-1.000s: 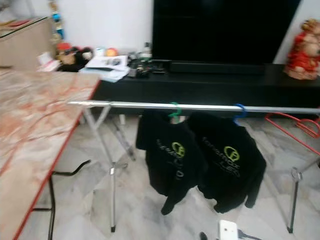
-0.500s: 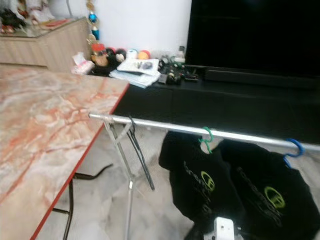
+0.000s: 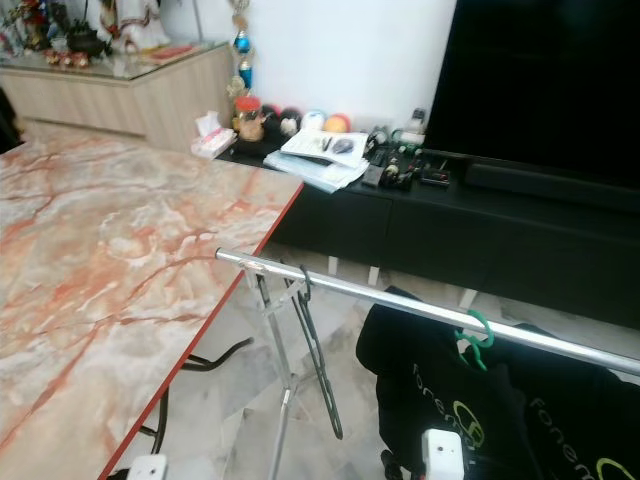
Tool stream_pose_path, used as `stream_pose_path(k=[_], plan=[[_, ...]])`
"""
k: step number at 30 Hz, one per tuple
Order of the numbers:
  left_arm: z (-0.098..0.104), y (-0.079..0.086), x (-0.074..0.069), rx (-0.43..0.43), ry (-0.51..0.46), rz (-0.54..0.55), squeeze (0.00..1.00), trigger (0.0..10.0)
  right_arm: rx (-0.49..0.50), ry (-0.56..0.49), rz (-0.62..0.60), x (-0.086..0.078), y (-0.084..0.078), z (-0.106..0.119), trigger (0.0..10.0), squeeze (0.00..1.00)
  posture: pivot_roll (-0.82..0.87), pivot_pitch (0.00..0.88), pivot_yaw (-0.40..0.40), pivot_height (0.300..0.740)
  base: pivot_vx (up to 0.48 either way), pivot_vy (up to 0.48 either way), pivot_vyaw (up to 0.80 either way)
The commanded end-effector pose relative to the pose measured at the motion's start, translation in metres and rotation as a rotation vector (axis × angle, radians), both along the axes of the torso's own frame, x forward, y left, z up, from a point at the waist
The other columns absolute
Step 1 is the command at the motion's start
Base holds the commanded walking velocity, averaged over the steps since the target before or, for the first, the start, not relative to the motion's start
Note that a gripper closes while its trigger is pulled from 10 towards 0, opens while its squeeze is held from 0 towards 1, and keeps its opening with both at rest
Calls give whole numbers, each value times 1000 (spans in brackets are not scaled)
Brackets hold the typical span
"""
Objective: Hang hanger
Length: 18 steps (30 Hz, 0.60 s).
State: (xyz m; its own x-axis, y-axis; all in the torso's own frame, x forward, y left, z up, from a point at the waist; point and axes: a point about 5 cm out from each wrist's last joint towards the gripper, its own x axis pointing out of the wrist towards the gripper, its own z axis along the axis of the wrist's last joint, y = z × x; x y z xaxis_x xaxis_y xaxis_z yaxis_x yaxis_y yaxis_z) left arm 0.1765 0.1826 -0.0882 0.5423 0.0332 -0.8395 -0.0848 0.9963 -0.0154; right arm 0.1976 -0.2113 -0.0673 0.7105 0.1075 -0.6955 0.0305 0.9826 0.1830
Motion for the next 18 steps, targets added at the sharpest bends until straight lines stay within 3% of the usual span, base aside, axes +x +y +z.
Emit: stream_pose_path(k=[1, 12, 16, 18], plan=[[-4, 4, -10, 5, 41, 15, 0, 10000, -24, -33, 12, 2, -2, 3, 10000, 0, 42, 29, -23, 740, 0, 0, 0], [-6, 8, -15, 6, 51, 16, 0, 10000, -21, -117, 65, 6, 1, 8, 10000, 0, 15, 38, -33, 740, 0, 0, 0], [-6, 8, -15, 4, 52, 9, 0, 10000, -38, -87, 88, 5, 1, 6, 10000, 0, 12, 39, -39, 740, 0, 0, 0], [-6, 8, -15, 3, 51, 7, 0, 10000, -93, -37, 113, 3, -2, 4, 10000, 0, 14, 39, -45, 740, 0, 0, 0]])
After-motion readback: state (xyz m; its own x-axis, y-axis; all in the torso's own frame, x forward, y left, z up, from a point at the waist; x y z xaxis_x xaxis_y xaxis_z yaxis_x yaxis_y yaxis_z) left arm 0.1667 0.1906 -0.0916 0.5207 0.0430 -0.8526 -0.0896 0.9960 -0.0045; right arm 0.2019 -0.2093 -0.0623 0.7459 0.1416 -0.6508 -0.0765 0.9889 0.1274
